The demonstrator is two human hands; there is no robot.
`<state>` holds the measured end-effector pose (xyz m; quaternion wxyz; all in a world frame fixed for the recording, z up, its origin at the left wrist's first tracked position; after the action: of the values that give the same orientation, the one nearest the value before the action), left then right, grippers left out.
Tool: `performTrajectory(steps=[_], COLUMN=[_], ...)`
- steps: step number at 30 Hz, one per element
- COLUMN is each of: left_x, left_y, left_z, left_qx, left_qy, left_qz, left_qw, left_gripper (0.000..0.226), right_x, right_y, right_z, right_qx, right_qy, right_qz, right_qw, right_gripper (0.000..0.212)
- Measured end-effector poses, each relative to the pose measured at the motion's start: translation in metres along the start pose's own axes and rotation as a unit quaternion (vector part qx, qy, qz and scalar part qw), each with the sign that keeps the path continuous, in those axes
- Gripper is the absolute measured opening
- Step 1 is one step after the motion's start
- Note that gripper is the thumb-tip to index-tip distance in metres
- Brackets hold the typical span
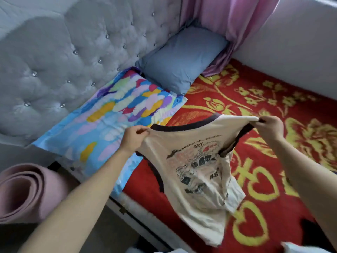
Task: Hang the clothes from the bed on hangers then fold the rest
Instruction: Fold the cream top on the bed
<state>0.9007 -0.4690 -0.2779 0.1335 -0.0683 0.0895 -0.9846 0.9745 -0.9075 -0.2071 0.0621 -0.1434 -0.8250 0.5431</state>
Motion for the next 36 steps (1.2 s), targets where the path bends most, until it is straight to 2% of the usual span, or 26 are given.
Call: performTrajectory(steps=[4, 11, 15, 19, 24, 32, 35, 36], left_x=[-0.011, 0.002, 0.015, 0.023, 0.038, 0.08, 0.089, 0.092], left_y=[-0.01, -0.002, -0.011, -0.024, -0.036, -0.056, -0.064, -0.068], left_z=[0.092, 0.204, 0.248, 0.283, 0.315, 0.345, 0.349, 0.351], left_qx=[-0.001, 0.017, 0.05, 0.082, 0.098, 0.089, 0.082, 0.077], left_qy=[0.1, 0.21, 0.265, 0.296, 0.34, 0.429, 0.446, 0.453], left_qz=[-0.043, -0.087, -0.072, -0.056, -0.053, -0.076, -0.09, -0.09], left_qw=[0.994, 0.974, 0.96, 0.95, 0.934, 0.896, 0.887, 0.884], left_gripper=[0.012, 0.012, 0.017, 0.021, 0.022, 0.026, 0.015, 0.021], right_x=[0.017, 0.061, 0.078, 0.098, 0.124, 0.171, 0.188, 0.193], right_y=[-0.079, -0.149, -0.171, -0.198, -0.228, -0.27, -0.272, -0.273], right_z=[0.009, 0.028, 0.024, 0.008, -0.009, -0.018, -0.016, -0.016], right_qx=[-0.086, -0.238, -0.329, -0.408, -0.432, -0.436, -0.435, -0.437], right_qy=[0.001, 0.037, 0.032, 0.001, -0.031, -0.063, -0.08, -0.082], right_qz=[0.045, 0.075, 0.074, 0.085, 0.097, 0.19, 0.202, 0.205], right_qw=[0.995, 0.968, 0.941, 0.909, 0.896, 0.878, 0.874, 0.872], right_gripper=[0.015, 0.017, 0.009, 0.017, 0.021, 0.026, 0.035, 0.04])
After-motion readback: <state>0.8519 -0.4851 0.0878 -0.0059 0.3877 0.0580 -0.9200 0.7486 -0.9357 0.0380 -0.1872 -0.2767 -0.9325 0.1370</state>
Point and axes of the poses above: each hand's wrist, its own x-axis away from the middle knuckle, its own y-axis out of the palm, z = x × y, the point moved 8 cm from there along -x, towards the middle knuckle, and after that the axes turned 13 degrees about x, right-handed, at the moved point
